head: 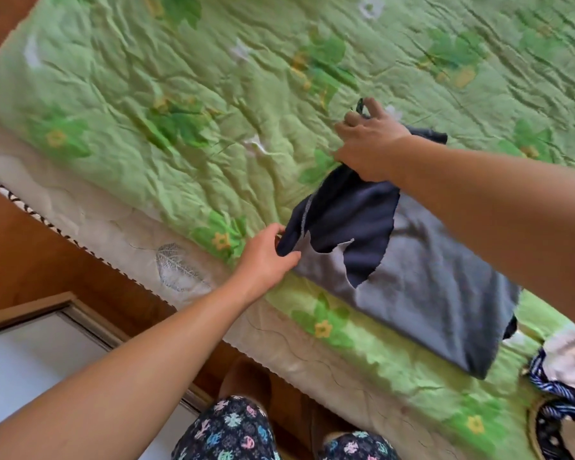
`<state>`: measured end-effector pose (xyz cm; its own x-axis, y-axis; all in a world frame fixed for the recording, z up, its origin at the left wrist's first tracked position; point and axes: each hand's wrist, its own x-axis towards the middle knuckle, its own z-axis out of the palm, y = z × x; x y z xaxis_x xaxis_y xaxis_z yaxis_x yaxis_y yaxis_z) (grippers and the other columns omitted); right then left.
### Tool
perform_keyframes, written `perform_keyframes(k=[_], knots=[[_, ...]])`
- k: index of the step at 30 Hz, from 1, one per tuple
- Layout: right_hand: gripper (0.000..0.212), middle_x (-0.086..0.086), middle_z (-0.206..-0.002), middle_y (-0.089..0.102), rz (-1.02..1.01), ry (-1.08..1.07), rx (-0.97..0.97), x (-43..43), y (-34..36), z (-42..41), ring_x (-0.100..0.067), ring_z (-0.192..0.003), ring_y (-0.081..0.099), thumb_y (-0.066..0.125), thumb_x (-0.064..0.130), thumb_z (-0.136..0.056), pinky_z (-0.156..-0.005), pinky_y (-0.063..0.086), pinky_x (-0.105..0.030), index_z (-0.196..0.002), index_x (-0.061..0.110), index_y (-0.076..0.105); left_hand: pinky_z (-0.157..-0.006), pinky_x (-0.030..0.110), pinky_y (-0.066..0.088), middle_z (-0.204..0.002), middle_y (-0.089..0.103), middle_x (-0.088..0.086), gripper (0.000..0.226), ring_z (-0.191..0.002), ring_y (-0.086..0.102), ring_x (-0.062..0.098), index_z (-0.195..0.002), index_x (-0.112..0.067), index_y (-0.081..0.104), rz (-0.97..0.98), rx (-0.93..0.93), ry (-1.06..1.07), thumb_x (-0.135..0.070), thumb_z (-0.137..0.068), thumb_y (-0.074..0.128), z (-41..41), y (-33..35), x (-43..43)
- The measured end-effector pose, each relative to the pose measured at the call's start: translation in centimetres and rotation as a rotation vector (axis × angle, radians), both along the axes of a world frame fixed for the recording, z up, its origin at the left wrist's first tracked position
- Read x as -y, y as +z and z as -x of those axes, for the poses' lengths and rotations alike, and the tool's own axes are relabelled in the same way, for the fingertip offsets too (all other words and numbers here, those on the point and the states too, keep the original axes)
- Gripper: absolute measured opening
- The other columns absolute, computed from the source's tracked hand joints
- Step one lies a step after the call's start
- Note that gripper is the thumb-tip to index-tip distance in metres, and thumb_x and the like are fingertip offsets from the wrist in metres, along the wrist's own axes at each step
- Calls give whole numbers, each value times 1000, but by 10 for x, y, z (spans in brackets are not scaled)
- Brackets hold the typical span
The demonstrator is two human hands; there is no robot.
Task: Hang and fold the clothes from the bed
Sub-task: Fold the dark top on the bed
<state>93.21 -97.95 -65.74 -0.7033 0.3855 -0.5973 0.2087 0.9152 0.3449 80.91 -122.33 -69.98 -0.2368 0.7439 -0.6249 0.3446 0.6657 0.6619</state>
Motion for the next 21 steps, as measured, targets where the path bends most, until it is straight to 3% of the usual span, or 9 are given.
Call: perform_keyframes(k=[2,5,10,16,18,21], knots=[[27,1,-120,60,0,11,3,-3,2,-8,-26,-123,48,63,23,-87,-111,23,-55,-112,31,66,-66,24,42,-84,67,-6,28,-75,62,11,-106,-20,61,-22,9,14,-19,-82,75,-7,6,2],[23,8,-97,67,15,-35,-23,-7,9,-29,-21,-107,55,68,23,-80,-105,29,-50,-102,29,64,-64,26,44,-78,62,-7,34,-70,59,11,-111,-24,59,-67,12,36,-18,-81,73,-24,20,3],[17,3,-84,65,36,-81,-238,-7,30,-107,-26,-102,57,68,18,-82,-104,29,-50,-94,25,58,-62,24,41,-69,53,-8,40,-62,51,8,-117,-27,55,-157,44,-89,-18,-82,73,-88,56,1],[25,-7,-88,55,17,-170,-383,5,43,-241,-33,-107,53,48,8,-80,-107,22,-52,-101,18,57,-85,31,47,-112,57,-2,48,-100,57,14,-127,-19,51,-272,96,-413,-19,-84,71,-215,74,-2],[24,-10,-88,51,-6,-212,-382,11,37,-282,-34,-107,52,44,6,-80,-108,22,-54,-98,16,54,-88,36,47,-114,55,1,47,-105,56,19,-128,-19,49,-272,121,-499,-20,-85,70,-257,71,-2],[20,-11,-96,53,4,-312,-309,21,19,-332,-34,-112,50,55,4,-85,-111,22,-58,-101,16,55,-85,45,48,-111,51,3,43,-104,54,27,-123,-20,46,-232,96,-646,-21,-86,67,-311,56,-2]])
